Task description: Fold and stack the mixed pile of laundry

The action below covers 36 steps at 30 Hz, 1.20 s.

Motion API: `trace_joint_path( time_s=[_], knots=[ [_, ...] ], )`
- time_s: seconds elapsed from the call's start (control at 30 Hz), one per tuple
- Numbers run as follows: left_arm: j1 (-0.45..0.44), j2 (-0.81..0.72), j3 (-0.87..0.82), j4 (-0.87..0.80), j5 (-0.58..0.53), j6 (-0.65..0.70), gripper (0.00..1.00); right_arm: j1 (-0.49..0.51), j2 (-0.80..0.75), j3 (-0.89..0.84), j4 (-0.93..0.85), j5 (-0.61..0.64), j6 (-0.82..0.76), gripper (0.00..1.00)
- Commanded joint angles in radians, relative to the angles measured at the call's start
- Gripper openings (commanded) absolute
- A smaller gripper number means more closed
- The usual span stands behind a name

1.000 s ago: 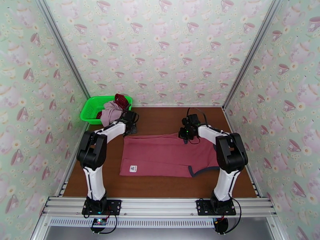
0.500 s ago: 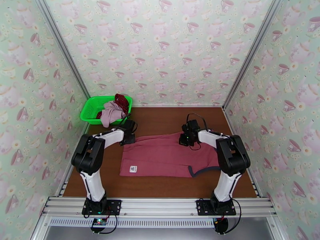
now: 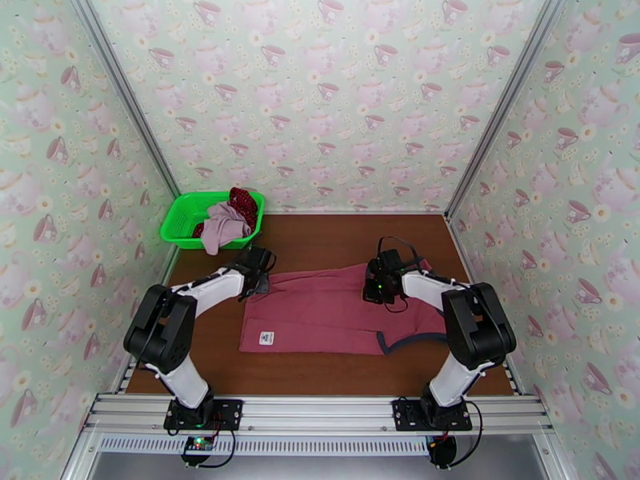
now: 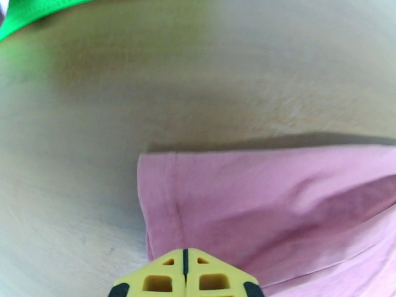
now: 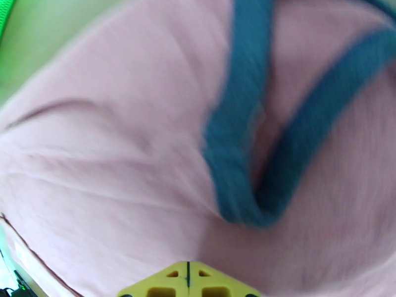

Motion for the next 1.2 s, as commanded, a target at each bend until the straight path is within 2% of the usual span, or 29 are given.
trace_joint_path(
  time_s=[0.0, 0.17, 0.3, 0.6, 0.77, 0.97, 1.03, 1.1, 1.17],
  knots=[
    [-0.027, 0.032, -0.015, 0.019, -0.023, -0.019, 0.00, 0.006, -0.047, -0.014, -0.047, 0.035, -0.014, 0.04],
    [-0.082, 0.013, -0.018, -0.027, -0.109, -0.029, 0.00, 0.005, -0.068, 0.080, -0.090, 0.012, -0.028, 0.05],
    [-0.093, 0.030, -0.019, -0.072, -0.181, -0.068, 0.00, 0.005, -0.007, 0.220, -0.104, -0.002, -0.021, 0.05],
    [-0.092, 0.160, 0.106, -0.255, -0.321, -0.194, 0.00, -0.032, 0.242, 0.394, -0.148, 0.158, 0.015, 0.07],
    [-0.091, 0.199, 0.152, -0.314, -0.298, -0.232, 0.00, -0.083, 0.311, 0.457, -0.223, 0.185, -0.014, 0.08],
    [-0.094, 0.197, 0.155, -0.333, -0.240, -0.252, 0.01, -0.115, 0.505, 0.749, -0.436, 0.188, -0.089, 0.08],
    [-0.093, 0.195, 0.154, -0.329, -0.218, -0.251, 0.06, -0.116, 0.571, 0.854, -0.489, 0.194, -0.107, 0.08],
    [-0.092, 0.191, 0.154, -0.318, -0.194, -0.245, 0.18, -0.116, 0.632, 0.950, -0.525, 0.196, -0.115, 0.08],
    [-0.091, 0.193, 0.173, -0.320, -0.189, -0.235, 0.34, -0.117, 0.690, 1.052, -0.569, 0.197, -0.121, 0.08]
  ],
)
